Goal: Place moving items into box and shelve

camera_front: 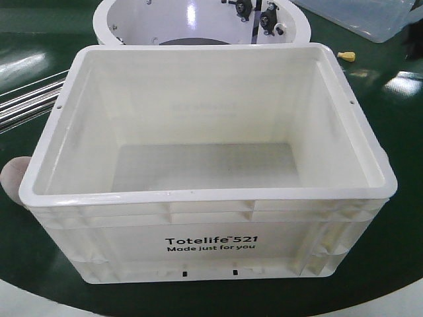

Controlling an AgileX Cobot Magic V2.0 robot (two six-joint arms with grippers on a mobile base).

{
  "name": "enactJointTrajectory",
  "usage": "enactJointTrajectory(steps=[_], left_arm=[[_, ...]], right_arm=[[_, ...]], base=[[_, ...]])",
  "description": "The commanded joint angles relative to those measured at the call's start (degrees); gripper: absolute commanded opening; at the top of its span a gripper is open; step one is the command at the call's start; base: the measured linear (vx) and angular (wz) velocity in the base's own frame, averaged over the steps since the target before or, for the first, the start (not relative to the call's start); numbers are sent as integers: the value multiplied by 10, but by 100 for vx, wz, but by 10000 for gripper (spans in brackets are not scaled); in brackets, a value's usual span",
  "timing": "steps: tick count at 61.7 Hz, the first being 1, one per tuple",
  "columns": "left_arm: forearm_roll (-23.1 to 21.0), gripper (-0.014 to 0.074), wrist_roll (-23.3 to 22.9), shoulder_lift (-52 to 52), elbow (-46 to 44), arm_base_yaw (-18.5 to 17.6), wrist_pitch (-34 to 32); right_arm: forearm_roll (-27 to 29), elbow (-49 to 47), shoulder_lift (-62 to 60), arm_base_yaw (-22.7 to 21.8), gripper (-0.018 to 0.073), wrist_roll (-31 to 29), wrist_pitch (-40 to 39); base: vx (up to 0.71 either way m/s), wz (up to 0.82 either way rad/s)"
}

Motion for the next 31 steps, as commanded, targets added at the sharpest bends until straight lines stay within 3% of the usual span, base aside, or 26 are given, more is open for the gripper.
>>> enactJointTrajectory(steps=[1,6,17,31], left_arm=[[-14,531,14,22,-18,1,7],[-13,531,19,51,-18,1,30],[-16,531,15,92,-18,1,45],[-32,531,14,117,-17,0,57]], right_arm=[[-11,-19,35,-3,564,3,0],[-1,-19,76,-3,564,-5,10],[75,-19,140,-3,564,-36,15],[77,-19,200,-3,564,-38,25]], base=[[0,0],[0,0],[0,0],[0,0]])
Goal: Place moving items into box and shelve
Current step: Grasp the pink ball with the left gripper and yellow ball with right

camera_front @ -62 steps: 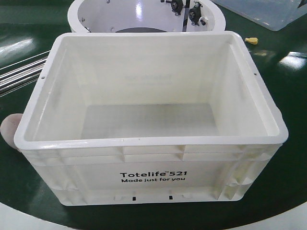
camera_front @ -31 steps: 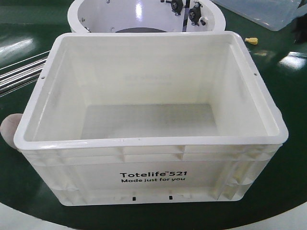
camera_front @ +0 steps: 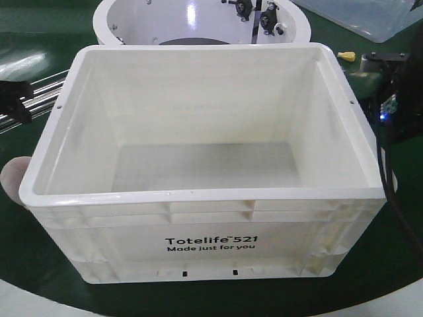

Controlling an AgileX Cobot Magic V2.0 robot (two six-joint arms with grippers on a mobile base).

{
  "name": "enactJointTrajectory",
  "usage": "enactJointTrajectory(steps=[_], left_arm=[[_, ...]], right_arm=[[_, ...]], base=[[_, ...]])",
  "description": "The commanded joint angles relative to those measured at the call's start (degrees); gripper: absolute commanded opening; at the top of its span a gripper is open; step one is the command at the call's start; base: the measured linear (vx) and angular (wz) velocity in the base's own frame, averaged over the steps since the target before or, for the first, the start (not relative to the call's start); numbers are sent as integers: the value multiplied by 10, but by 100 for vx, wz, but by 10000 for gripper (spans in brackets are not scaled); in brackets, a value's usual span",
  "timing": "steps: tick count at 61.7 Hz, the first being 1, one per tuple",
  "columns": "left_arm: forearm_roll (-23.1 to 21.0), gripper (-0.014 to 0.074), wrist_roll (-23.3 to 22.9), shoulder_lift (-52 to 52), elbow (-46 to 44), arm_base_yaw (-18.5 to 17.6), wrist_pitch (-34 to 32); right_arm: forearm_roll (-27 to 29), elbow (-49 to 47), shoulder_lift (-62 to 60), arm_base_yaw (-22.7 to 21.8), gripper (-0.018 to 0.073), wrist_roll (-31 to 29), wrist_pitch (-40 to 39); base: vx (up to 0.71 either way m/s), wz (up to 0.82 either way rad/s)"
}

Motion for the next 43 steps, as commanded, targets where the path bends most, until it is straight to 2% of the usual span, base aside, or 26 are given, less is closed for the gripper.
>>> enactJointTrajectory(steps=[1,13,30,43], left_arm=[[-13,531,-3,-12,-17,0,-11],[-14,531,1,3,-17,0,0],[-16,531,20,15,19,0,13],[-64,527,69,33,44,0,55]], right_arm=[[-4,-18,-7,-3,564,-7,-2],[-22,-18,47,-3,564,-3,3],[-1,-18,95,-3,564,-3,11],[-4,-18,94,-3,564,-3,10]], base=[[0,0],[0,0],[0,0],[0,0]])
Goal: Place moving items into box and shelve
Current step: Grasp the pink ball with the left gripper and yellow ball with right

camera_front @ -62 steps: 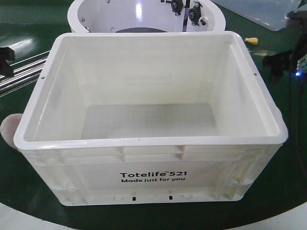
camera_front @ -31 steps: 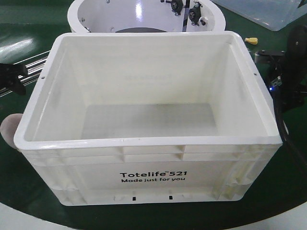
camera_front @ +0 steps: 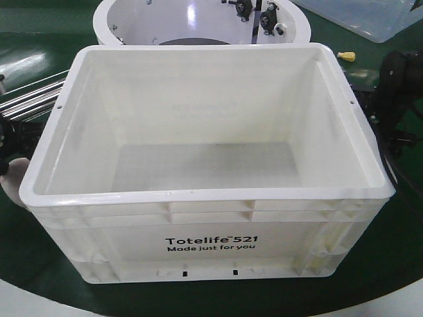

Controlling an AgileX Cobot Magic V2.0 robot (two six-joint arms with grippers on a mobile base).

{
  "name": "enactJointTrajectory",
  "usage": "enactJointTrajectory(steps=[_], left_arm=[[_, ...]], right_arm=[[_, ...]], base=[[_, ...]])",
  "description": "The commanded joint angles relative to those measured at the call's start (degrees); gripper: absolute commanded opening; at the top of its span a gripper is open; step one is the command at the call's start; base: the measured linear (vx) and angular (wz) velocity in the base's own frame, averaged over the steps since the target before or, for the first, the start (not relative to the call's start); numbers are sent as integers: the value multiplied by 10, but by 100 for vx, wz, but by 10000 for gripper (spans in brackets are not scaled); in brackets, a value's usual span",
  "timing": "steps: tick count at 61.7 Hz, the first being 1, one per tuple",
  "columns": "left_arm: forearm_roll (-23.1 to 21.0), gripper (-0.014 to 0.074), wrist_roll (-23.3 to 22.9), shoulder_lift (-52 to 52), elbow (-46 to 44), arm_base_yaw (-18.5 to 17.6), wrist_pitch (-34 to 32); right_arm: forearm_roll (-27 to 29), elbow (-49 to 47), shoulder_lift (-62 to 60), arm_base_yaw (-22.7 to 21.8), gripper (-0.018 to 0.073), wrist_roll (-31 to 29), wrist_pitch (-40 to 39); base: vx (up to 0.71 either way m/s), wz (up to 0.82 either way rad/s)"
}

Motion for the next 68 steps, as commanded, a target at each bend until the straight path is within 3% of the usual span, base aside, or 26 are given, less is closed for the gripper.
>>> enactJointTrajectory(steps=[1,9,15,27,40,50,63,68], left_arm=[[-35,524,28,-16,-8,0,20],[-33,498,44,-8,-6,0,29],[-19,452,44,1,11,0,-2],[-18,273,44,50,70,0,-57],[-20,-1,44,81,81,0,-65],[-21,-6,23,35,81,0,-75],[11,-1,-45,-99,80,3,-124],[19,-1,-46,-144,67,3,-127]], right_arm=[[-32,-2,-14,-3,564,-4,18],[-32,-2,-15,-3,556,-3,17],[-32,-2,-15,-3,503,-3,17],[-30,-2,-15,-3,277,-3,14],[-32,-2,-27,-3,-15,-3,4],[-44,-2,-71,-3,-9,9,5],[-127,-2,-178,-3,-6,55,4],[-148,-2,-226,-3,-6,61,-6]], base=[[0,0],[0,0],[0,0],[0,0],[0,0],[0,0],[0,0],[0,0]])
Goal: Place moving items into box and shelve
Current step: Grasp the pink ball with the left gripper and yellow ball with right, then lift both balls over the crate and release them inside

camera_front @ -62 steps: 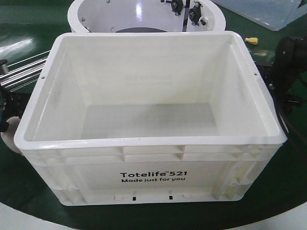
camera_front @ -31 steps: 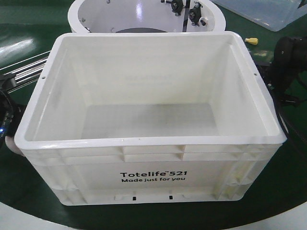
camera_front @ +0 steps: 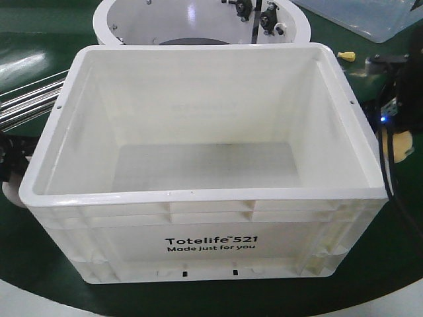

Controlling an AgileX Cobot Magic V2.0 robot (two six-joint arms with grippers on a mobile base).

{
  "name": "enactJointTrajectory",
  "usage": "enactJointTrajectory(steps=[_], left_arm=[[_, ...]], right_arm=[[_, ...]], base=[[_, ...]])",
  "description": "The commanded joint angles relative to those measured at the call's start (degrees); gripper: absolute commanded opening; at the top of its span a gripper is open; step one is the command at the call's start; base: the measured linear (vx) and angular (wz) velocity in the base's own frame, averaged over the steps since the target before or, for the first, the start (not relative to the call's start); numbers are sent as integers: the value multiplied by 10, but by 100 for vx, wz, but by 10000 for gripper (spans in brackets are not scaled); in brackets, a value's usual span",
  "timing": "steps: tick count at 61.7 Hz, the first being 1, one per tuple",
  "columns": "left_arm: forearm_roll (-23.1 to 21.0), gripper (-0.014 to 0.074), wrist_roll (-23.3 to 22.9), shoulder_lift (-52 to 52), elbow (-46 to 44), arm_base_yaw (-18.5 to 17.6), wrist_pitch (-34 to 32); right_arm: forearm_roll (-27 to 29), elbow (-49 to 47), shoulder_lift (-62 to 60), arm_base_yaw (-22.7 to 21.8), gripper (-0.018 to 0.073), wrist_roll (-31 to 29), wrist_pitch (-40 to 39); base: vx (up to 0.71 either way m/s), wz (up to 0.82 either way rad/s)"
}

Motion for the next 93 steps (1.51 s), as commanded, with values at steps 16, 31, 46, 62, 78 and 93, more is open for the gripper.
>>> enactJointTrajectory(steps=[16,31,46,62,78,93], left_arm=[[-10,0,7,-181,-157,-3,-24],[-317,0,215,-179,-259,-55,5],[-481,0,323,-92,-259,-156,104],[-454,115,349,-8,-259,-202,144],[-423,466,357,17,-259,-220,101],[-427,552,345,17,-260,-219,76]], right_arm=[[-20,-15,-234,-2,-6,-1,-103],[259,-15,-320,-2,-6,-167,-172],[470,-15,-290,101,-1,-385,-120],[392,-15,-200,220,131,-380,-115],[392,-15,-138,245,540,-355,-116],[392,-15,-140,243,648,-340,-135]], base=[[0,0],[0,0],[0,0],[0,0],[0,0],[0,0]])
